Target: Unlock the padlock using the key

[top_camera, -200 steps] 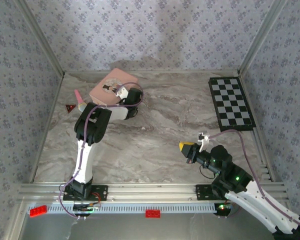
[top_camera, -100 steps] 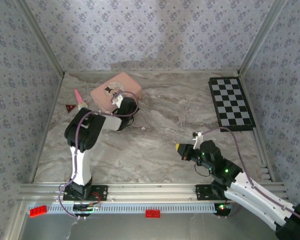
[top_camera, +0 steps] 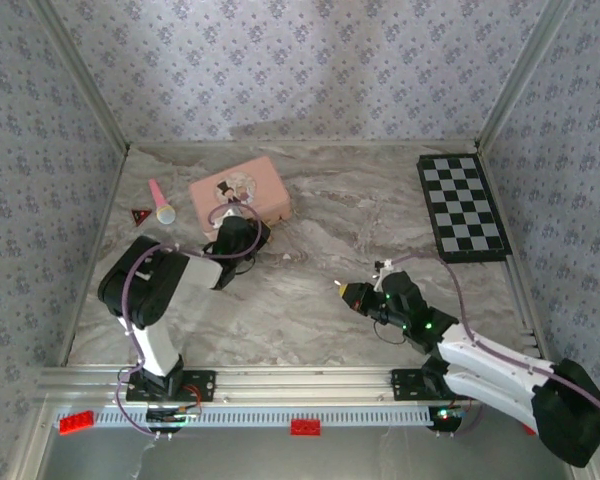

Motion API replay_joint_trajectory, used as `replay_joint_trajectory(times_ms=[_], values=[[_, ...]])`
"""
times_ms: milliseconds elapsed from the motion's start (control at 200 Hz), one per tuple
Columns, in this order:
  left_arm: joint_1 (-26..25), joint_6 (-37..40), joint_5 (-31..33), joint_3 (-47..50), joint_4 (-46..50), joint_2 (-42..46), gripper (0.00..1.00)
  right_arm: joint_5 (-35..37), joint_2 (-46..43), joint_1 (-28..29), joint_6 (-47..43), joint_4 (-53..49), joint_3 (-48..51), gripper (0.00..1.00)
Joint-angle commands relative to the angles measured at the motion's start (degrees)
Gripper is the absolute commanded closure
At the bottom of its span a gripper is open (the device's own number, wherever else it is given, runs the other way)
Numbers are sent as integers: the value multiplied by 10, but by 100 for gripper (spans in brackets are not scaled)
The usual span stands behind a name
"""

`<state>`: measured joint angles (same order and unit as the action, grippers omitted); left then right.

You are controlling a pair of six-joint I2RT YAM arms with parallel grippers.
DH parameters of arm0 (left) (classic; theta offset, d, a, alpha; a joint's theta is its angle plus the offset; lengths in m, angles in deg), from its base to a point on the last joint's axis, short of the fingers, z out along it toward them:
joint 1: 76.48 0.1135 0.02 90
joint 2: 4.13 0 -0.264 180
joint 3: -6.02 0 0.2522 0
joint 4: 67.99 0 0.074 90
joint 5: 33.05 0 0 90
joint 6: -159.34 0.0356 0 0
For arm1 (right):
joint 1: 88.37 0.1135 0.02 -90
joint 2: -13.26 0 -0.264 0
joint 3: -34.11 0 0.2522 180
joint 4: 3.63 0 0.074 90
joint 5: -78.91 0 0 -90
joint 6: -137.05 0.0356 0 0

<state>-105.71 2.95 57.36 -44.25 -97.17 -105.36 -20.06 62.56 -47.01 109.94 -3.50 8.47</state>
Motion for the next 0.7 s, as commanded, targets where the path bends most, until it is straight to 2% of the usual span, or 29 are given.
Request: replay_joint_trajectory(times_ms=[0,105,320,695], values=[[-38,-139,-118,40,-24,15,100,-29,46,-3,48,73,-12,100],[-64,-157,-122,54,-24,37,100,-59,103,-8,69,134,-24,100],[-111,-179,-129,65,-33,46,100,-70,169,-4,76,172,-58,100],[-147,-210,-121,95,-83,47,100,-78,283,23,124,308,-78,100]])
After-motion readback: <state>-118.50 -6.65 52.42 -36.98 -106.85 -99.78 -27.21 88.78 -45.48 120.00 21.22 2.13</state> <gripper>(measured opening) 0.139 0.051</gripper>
